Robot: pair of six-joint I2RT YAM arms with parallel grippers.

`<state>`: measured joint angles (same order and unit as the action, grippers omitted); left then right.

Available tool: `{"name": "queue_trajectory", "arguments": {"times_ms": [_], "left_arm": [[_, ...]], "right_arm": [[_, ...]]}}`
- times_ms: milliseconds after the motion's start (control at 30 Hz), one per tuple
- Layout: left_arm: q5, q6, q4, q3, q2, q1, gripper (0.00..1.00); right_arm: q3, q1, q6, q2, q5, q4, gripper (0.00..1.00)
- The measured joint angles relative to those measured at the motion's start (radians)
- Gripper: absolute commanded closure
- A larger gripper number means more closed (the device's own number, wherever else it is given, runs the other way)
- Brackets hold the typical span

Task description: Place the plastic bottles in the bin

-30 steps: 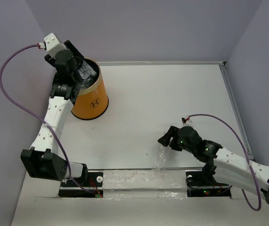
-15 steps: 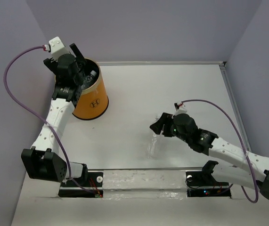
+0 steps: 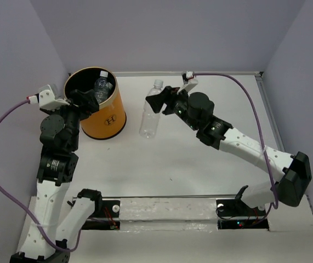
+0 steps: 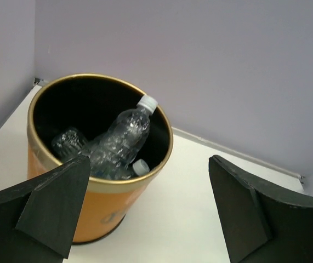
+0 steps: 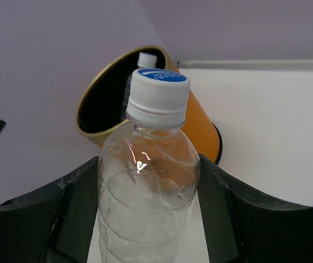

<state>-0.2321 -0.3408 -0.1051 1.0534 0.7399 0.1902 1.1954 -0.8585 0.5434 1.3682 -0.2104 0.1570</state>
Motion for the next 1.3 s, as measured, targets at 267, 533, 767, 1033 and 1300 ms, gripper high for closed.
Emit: {"name": "queue_trajectory", "arguments": {"times_ms": [267,533,767,1033,1300], "left_arm": [[0.01,-0.025,-0.163,-0.112,-0.202,0.014,0.01],[-0.07,-0.018,-0.255,-0.067,-0.238,0.142,0.01],[-0.18,0.008,-0.256,-0.054,-0.266,0.215,0.01],[-0.205,0.015,-0.23,-0.054,-0.271,0.224,0.01],[-0.205,0.014,-0.241,0.005,-0.27,0.227,0.01]], "right_arm": [[0.452,0.0,-0.166,0.355,0.057,0.247,0.63],[1.026,0.0,-0.209,0.834,0.138,0.352,0.66],[1.444,-0.008,-0.207,1.26,0.157,0.416,0.56],[1.404,-0.077,-0.294,1.281,0.197,0.42,0.1],[1.281,-0.099,-0.361,1.223,0.256,0.352,0.0]]}}
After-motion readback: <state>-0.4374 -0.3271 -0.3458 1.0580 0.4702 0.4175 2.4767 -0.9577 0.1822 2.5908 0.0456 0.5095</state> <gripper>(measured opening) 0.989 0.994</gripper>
